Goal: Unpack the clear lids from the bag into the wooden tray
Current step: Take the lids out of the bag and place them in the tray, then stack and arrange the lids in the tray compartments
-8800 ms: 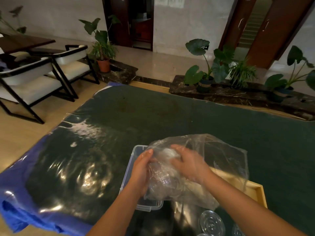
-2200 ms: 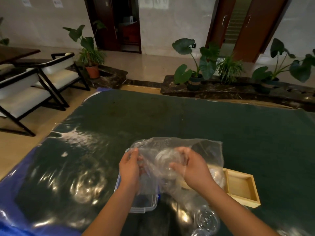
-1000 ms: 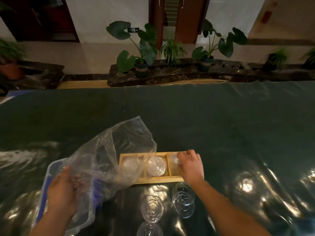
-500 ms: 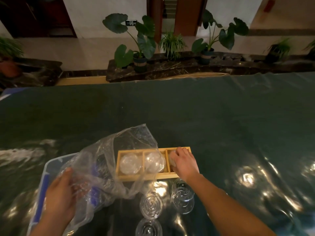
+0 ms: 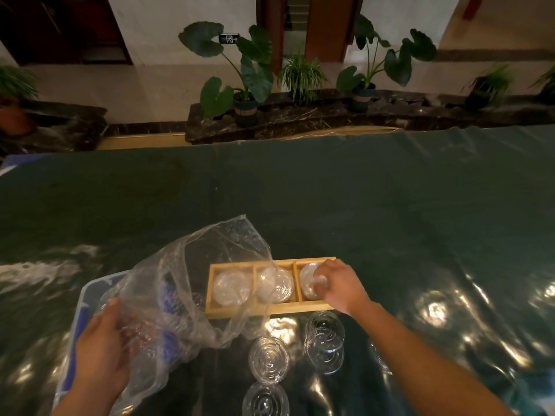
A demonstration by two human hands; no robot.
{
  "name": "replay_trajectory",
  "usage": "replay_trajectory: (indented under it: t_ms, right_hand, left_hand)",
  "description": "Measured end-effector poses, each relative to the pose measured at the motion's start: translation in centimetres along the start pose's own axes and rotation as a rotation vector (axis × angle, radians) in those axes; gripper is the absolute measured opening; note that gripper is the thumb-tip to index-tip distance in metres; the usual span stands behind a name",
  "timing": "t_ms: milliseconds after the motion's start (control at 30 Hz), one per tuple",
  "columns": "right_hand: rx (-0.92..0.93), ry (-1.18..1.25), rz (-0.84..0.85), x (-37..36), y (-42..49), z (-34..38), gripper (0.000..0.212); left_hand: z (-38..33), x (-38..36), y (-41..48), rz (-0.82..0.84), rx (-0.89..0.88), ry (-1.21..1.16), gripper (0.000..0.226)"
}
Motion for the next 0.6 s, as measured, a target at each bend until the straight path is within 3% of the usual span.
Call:
replay_trajectory:
  t_ms: [67,200,333,500,600]
  right_hand:
    - [-0.060,-0.070,-0.043,0.4,-0.7,-0.4,0.033]
    - [-0.117,-0.196,0.116,-0.8,-1.7,-0.3,0.038]
    - [-0.130,-0.168,0.056,0.1,-1.7,0.4,0.030]
    - [-0.074,0.311,-0.006,2.3,-1.8,6.7,0.041]
    - [0.046,0.656,0.306,1.5,-3.5,14.3,0.070]
  left_hand:
    - [-0.1,0.0,0.1,-0.006,0.004,-0.002,0.042]
    - [0.1,0.2,0.4,-0.040,0.043,-0.059,0.046]
    - [0.2,-0.5,0.0,0.039,0.121,-0.094,0.051]
    - [0.1,-0.6,-1.0,-0.001,0.178,-0.079,0.041]
    - [-0.1,0.1,-1.4,-0.040,0.210,-0.199,0.038]
Point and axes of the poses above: each hand's wrist, its own y-axis towards the middle knuckle, its own x-axis out of the back of the hand, z = x × y, the point moved 5 cm from there along y, towards the middle knuckle, and after that the axes turned 1 degree about x, right-handed, at the moved point
